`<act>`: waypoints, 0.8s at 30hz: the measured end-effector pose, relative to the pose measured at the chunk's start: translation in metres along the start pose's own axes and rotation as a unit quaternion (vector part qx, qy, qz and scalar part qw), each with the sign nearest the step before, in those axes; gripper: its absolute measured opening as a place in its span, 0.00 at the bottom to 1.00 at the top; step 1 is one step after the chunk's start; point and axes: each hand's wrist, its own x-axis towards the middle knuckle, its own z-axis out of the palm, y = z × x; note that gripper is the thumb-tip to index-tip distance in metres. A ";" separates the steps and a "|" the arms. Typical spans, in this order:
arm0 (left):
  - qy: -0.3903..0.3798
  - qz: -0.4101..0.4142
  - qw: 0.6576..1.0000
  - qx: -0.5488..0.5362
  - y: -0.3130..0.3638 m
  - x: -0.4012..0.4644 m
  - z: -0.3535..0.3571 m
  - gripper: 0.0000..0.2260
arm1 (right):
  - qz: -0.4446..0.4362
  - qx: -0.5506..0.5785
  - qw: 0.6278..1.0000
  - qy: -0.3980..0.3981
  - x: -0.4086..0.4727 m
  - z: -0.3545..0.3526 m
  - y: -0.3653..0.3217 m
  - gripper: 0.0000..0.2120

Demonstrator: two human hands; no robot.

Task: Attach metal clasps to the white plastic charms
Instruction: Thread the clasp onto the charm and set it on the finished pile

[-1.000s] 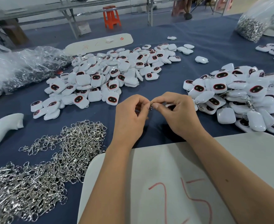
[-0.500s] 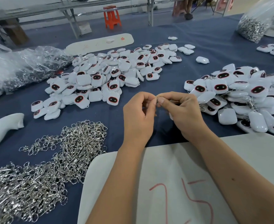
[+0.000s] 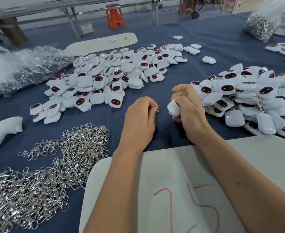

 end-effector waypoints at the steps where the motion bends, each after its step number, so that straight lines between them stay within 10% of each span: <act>1: -0.011 0.000 1.000 0.003 0.000 0.000 0.000 0.06 | 0.004 0.016 1.000 -0.001 0.000 -0.002 0.000 0.13; 24: -0.071 -0.066 0.994 0.049 0.018 -0.003 0.006 0.06 | -0.086 -0.143 0.984 0.065 -0.003 0.002 0.005 0.06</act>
